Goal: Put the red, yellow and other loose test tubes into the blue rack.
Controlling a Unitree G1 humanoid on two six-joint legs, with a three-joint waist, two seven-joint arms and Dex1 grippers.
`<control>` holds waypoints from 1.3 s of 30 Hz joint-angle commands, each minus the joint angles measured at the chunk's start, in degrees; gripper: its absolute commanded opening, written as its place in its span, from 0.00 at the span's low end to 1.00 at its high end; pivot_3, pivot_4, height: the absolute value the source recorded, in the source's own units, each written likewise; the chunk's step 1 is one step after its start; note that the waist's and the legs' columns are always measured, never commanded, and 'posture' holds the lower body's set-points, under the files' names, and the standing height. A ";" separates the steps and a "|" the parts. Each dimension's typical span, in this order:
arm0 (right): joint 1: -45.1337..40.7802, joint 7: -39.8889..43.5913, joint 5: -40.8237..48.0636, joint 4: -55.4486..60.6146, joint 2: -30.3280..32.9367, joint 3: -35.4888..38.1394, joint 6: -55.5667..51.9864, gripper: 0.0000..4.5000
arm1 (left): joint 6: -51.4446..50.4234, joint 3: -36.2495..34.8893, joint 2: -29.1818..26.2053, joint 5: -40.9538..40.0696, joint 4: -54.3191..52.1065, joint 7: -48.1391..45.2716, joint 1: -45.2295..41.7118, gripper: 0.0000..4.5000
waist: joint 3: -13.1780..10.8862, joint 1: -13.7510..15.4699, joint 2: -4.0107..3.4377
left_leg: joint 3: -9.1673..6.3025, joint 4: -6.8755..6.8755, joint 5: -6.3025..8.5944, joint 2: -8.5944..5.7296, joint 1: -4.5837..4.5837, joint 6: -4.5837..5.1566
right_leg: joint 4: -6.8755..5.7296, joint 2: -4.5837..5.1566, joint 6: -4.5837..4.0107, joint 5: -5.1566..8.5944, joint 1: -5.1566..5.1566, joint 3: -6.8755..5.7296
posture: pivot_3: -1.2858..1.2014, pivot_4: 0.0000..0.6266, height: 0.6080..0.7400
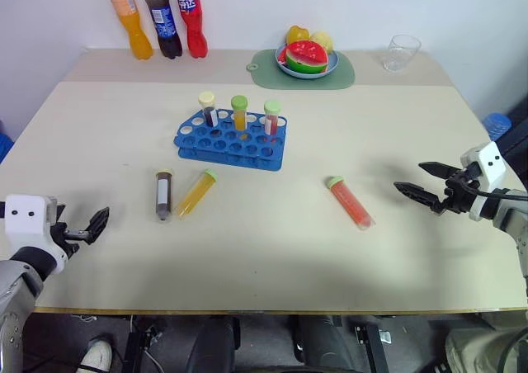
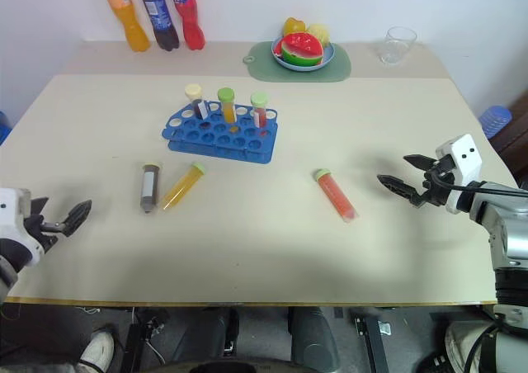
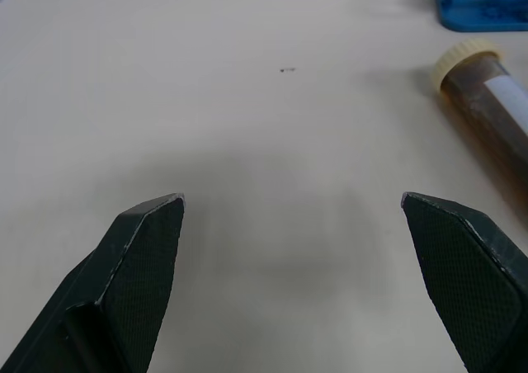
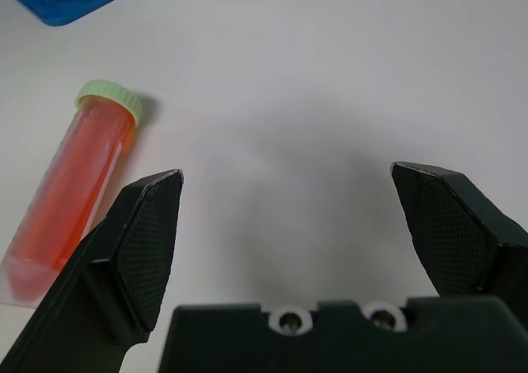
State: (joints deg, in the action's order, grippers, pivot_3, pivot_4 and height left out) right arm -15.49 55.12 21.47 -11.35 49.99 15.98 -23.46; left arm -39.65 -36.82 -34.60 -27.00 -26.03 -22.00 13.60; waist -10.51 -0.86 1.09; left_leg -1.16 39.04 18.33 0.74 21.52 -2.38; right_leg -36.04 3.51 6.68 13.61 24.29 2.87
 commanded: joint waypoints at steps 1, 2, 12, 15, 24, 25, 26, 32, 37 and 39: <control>-0.53 -0.36 0.05 2.33 0.93 0.44 -0.48 1.00 | -0.08 -1.00 -0.31 -0.46 -1.50 0.35 -0.65 0.96 | 0.00 -0.02 0.00 | 0.00 0.00 0.00 0.00 0.00 0.00 | 0.00 -0.01 0.00 0.00 0.00 0.00 | 0.52 0.24 0.95; -0.42 -0.59 0.05 2.71 0.91 0.49 -0.69 1.00 | -0.14 -0.81 -0.30 -0.51 -1.52 0.42 -0.96 0.96 | 0.00 -0.04 0.00 | 0.00 0.00 0.00 0.00 0.00 0.00 | 0.00 -0.01 0.00 0.00 0.00 0.00 | 0.52 0.24 0.95; -2.49 -4.50 1.45 7.92 0.17 0.19 -8.61 1.00 | -0.02 2.01 -2.02 -0.11 -0.61 0.57 -8.49 0.96 | 0.00 0.02 0.00 | 0.00 0.02 0.00 0.00 0.01 0.00 | -0.01 0.00 0.01 0.00 0.00 0.00 | 0.52 0.24 0.95; -3.84 -5.95 2.65 11.64 -0.32 -0.54 -13.27 1.00 | 0.28 4.66 -2.90 -0.18 -0.38 -0.01 -12.33 0.96 | 0.00 0.05 0.00 | -0.02 0.03 0.00 -0.01 0.01 0.00 | -0.02 0.00 0.01 -0.01 0.00 0.00 | 0.52 0.24 0.95; -11.04 -11.35 8.66 24.61 2.69 -7.25 -42.20 1.00 | -1.76 21.26 -1.35 -7.16 -3.90 -9.16 -22.89 0.96 | 0.00 -0.03 0.00 | -0.07 0.07 0.01 -0.01 0.06 0.02 | -0.01 -0.01 0.01 -0.01 0.01 -0.01 | 0.52 0.24 0.95; -12.42 -12.87 8.50 24.61 2.51 -8.38 -45.51 1.00 | -1.56 23.25 -1.48 -7.22 -4.26 -10.38 -22.92 0.96 | 0.00 -0.13 0.00 | -0.05 0.06 0.02 -0.01 0.05 0.03 | 0.00 -0.01 0.01 -0.01 0.01 0.00 | 0.52 0.24 0.95; -14.74 -13.98 8.33 23.71 2.66 -10.05 -49.82 1.00 | -1.03 25.99 -1.82 -7.13 -5.03 -12.34 -23.03 0.96 | 0.00 -0.19 0.00 | -0.04 0.06 0.02 -0.01 0.05 0.04 | 0.00 -0.01 0.01 0.00 0.01 0.00 | 0.52 0.24 0.95; -26.42 -17.41 7.71 18.87 1.39 -19.17 -64.69 1.00 | 2.23 36.89 -2.53 -4.82 -7.41 -19.22 -23.12 0.96 | -0.02 -0.09 -0.04 | -0.02 0.05 0.02 -0.01 0.08 0.04 | -0.01 -0.04 -0.02 0.01 0.07 0.02 | 0.52 0.24 0.95; -33.92 -21.63 6.11 11.25 -2.37 -26.14 -69.04 1.00 | 4.27 43.79 -1.22 -2.47 -9.14 -20.14 -22.50 0.96 | -0.02 -0.06 -0.05 | -0.04 0.06 0.02 -0.01 0.11 0.04 | 0.01 -0.05 -0.02 0.01 0.08 0.02 | 0.52 0.24 0.95; -35.83 -21.20 7.02 8.99 -2.19 -29.63 -69.04 1.00 | 4.31 44.87 -0.37 -2.47 -10.57 -19.60 -21.74 0.96 | -0.02 0.17 -0.04 | -0.07 0.06 0.03 -0.02 0.21 0.05 | 0.03 -0.04 -0.02 0.01 0.13 0.00 | 0.52 0.24 0.95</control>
State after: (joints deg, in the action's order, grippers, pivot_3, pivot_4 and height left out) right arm -49.28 33.86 27.92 -1.56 47.11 -12.60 -92.16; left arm -36.67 7.63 -35.32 -29.41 -33.59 -41.79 -8.40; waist -10.53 -0.68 1.05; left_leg -1.24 39.12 18.36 0.73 21.82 -2.33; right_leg -36.00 3.47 6.67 13.62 24.48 2.87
